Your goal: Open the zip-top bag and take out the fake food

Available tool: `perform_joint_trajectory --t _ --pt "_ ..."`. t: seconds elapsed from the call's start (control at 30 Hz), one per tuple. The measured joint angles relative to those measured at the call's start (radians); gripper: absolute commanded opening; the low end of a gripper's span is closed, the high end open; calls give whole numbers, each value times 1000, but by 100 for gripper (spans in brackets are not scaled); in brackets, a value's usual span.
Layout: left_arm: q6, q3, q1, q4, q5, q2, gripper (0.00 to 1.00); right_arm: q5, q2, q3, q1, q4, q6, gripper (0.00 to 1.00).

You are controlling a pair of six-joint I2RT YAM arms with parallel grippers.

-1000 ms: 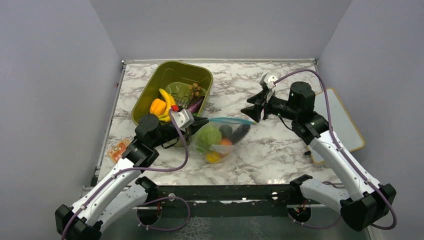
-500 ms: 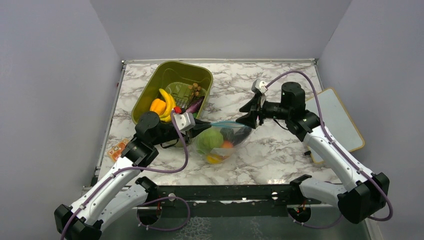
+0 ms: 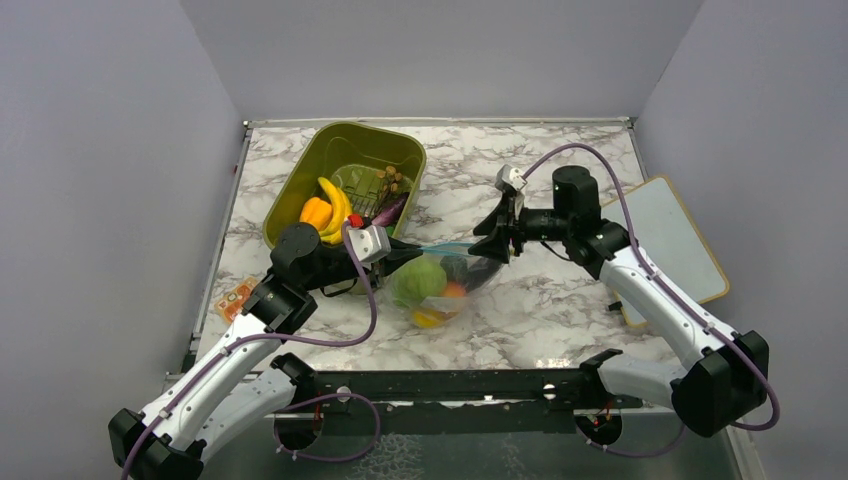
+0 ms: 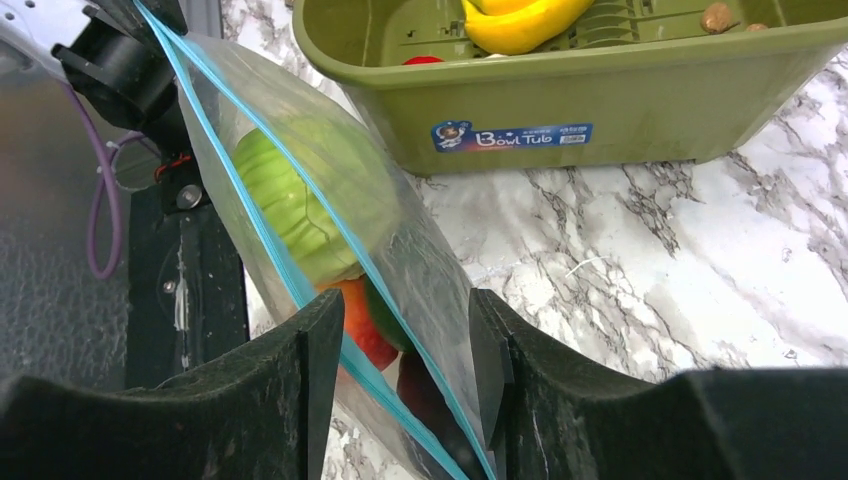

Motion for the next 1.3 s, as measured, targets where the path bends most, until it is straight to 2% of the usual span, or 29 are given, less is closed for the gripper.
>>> perform_joint_trajectory --t 0.43,0.53,0.57,0.7,0.8,0.87,0.93,1.13,1.17,1.2,1.23,1.3 --pt "0 0 0 0 5 1 0 -9 15 -4 20 9 1 45" --pt "0 0 0 0 9 3 0 -19 25 -4 33 14 1 35" --pt "0 0 0 -1 11 3 0 -21 30 -4 37 15 0 27" --pt "0 0 0 -1 12 3 0 -20 43 -4 44 14 -8 10" --pt "0 0 0 -1 12 2 0 -4 40 -4 45 16 -13 1" --pt "0 0 0 -1 10 -1 0 5 34 -4 46 20 -11 1" --pt "-1 0 0 -1 4 -6 10 10 20 -6 46 29 -8 1" --pt "-35 0 0 27 -27 -22 59 56 -35 -13 46 45 -6 1" --pt "-46 0 0 35 -32 -22 69 71 -42 -13 46 45 -5 1" --pt "-63 0 0 45 -41 -22 86 90 -48 -13 46 44 -3 1" --pt "-82 0 0 48 -54 -21 97 114 -53 -13 46 43 0 1" --pt "-104 0 0 61 -73 -18 99 169 -63 -12 46 32 5 1"
